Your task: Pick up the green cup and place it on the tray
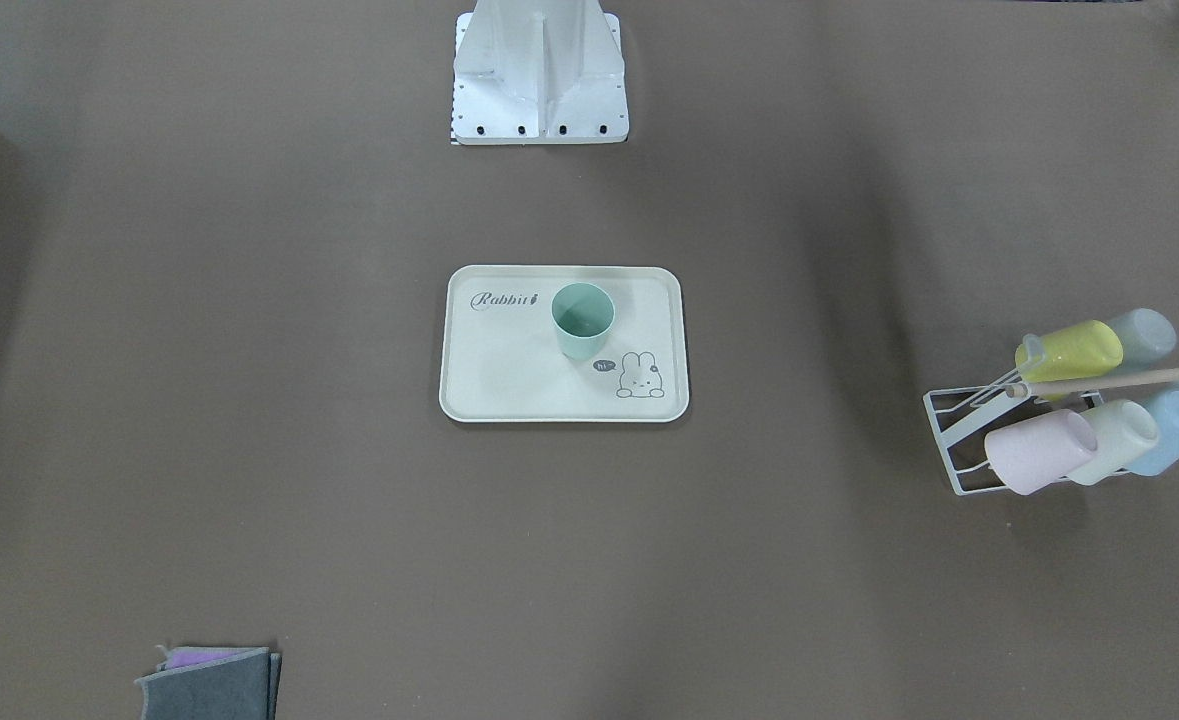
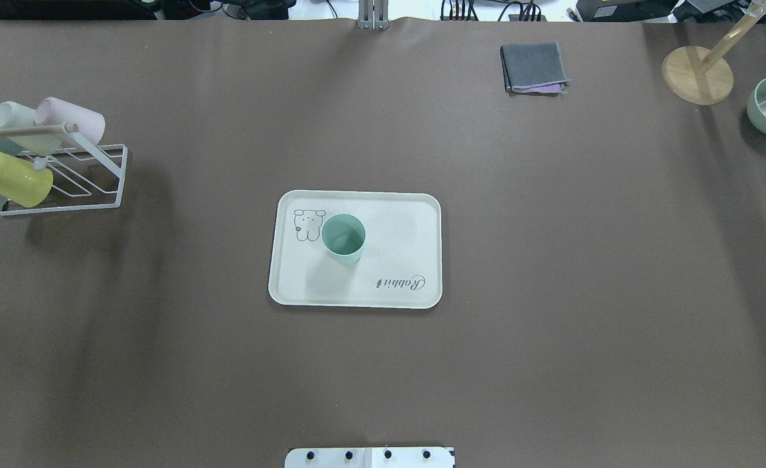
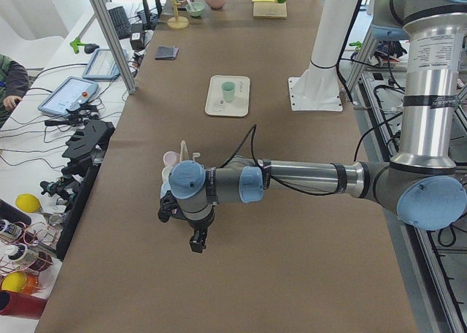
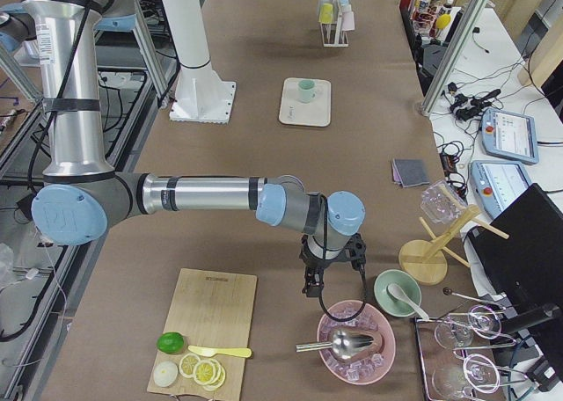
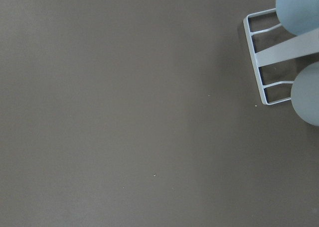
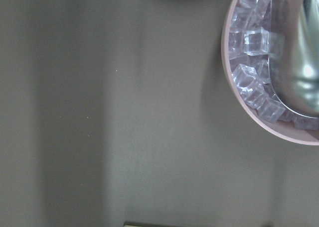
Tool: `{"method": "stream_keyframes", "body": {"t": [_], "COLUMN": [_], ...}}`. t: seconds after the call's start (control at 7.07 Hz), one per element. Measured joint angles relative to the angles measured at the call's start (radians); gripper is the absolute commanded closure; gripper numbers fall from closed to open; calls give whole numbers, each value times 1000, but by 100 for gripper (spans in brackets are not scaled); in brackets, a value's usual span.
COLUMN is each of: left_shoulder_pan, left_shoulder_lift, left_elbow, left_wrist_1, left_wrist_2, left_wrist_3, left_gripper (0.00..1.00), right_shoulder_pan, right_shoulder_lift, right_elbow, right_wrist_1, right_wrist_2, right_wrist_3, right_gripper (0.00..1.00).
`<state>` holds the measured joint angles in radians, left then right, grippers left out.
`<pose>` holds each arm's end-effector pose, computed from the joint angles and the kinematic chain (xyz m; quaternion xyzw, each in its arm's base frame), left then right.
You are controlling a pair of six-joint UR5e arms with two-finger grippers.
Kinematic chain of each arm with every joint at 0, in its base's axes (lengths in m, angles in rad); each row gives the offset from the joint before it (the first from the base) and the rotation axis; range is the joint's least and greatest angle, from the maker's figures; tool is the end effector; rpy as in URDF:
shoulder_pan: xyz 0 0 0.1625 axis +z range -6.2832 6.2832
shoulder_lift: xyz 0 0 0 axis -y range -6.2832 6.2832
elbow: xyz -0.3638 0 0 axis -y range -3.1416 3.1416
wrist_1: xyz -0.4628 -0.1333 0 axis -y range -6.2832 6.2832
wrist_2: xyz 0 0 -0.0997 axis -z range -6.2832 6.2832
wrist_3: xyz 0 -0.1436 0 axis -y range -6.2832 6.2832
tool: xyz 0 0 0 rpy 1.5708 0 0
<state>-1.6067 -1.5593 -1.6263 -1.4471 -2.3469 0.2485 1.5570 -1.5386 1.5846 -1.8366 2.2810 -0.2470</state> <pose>-0.0524 -0.5479 0.6160 0.0171 0.3795 0.0831 0.9213 0.0321 -0.5481 0.6328 -0.0619 -0.3552 -0.0834 0.9290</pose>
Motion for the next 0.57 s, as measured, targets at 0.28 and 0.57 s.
{"method": "stream_keyframes", "body": {"t": [0.28, 0.57], "left_shoulder_pan": [-1, -2], "left_shoulder_lift": [2, 3], "left_elbow": [-6, -8], "left_wrist_1": [3, 4], "left_wrist_2": [0, 0], "left_wrist_3": [0, 0], "left_gripper": [2, 2], "right_shoulder_pan": [0, 0], "right_shoulder_lift": [0, 0], "right_elbow": [0, 1], "right_wrist_1": [0, 0], "right_wrist_2": [0, 0], "right_wrist_3": [0, 0], "right_gripper": [0, 0]}}
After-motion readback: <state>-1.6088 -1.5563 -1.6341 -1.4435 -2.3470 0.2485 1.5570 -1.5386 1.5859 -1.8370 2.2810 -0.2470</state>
